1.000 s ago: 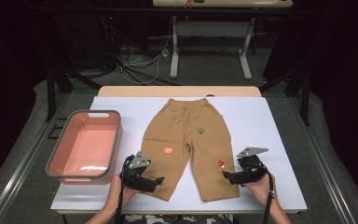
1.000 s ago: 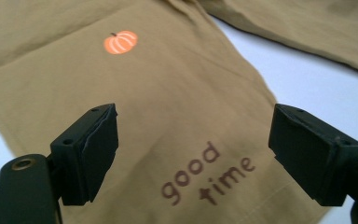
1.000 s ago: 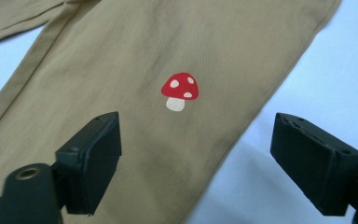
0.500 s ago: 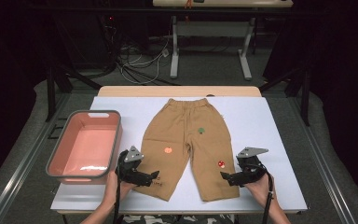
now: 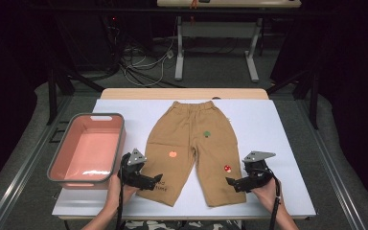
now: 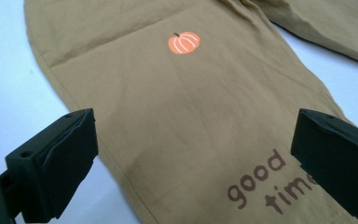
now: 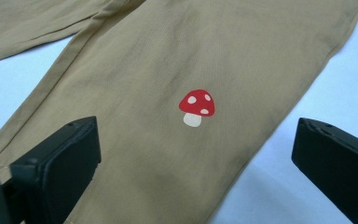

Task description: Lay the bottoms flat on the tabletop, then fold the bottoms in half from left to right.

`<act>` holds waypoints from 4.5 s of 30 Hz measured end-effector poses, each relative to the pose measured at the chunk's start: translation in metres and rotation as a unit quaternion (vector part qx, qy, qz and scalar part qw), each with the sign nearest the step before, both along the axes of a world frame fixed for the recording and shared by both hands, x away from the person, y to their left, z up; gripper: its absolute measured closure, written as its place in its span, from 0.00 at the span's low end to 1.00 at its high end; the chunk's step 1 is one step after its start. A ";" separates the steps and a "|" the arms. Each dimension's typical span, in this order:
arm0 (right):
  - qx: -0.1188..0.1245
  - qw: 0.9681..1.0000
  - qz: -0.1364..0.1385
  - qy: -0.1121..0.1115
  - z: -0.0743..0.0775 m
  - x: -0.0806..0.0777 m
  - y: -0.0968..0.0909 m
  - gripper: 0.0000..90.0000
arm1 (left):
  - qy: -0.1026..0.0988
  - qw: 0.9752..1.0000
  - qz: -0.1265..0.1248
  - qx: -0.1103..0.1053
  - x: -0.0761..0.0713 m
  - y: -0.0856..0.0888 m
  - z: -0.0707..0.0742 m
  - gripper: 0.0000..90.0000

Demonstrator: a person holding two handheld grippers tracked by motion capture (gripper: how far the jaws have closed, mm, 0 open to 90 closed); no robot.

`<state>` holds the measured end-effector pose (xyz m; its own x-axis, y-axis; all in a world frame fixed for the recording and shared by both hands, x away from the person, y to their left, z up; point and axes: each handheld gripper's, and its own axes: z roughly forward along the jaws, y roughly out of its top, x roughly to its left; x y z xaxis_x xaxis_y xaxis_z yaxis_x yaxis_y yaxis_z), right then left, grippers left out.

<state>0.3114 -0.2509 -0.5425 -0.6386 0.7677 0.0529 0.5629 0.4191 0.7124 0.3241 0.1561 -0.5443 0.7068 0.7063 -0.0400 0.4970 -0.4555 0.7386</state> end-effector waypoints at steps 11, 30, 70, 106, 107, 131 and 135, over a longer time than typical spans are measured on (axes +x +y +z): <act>0.004 1.000 0.010 0.002 0.000 -0.001 0.001 0.00 | -0.002 1.000 0.017 -0.004 0.010 -0.007 0.002 0.00; -0.006 1.000 0.012 -0.020 0.002 -0.003 0.004 0.00 | 0.004 0.998 0.057 -0.021 0.043 -0.021 0.000 0.00; -0.030 0.999 0.032 -0.010 -0.003 -0.004 0.011 0.00 | 0.020 0.985 0.170 0.010 0.080 -0.013 -0.020 0.34; -0.027 0.999 0.030 -0.013 -0.002 -0.005 0.009 0.01 | -0.007 0.991 0.129 -0.043 0.071 -0.014 -0.018 0.97; -0.029 0.999 0.031 -0.015 -0.001 -0.005 0.009 0.01 | -0.007 0.991 0.128 -0.042 0.070 -0.014 -0.017 0.97; -0.023 0.999 0.032 -0.007 -0.003 -0.006 0.009 0.01 | -0.046 0.995 0.045 -0.081 0.065 -0.025 0.021 0.97; -0.019 0.999 0.025 -0.010 -0.003 -0.006 0.008 0.01 | -0.050 0.995 0.034 -0.077 0.064 -0.030 0.028 0.97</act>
<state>0.3056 -0.2431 -0.5451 -0.6762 0.7367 0.0108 0.5271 0.4734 0.7057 0.3883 0.1256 -0.5166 0.6639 0.7431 -0.0839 0.4435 -0.3009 0.8443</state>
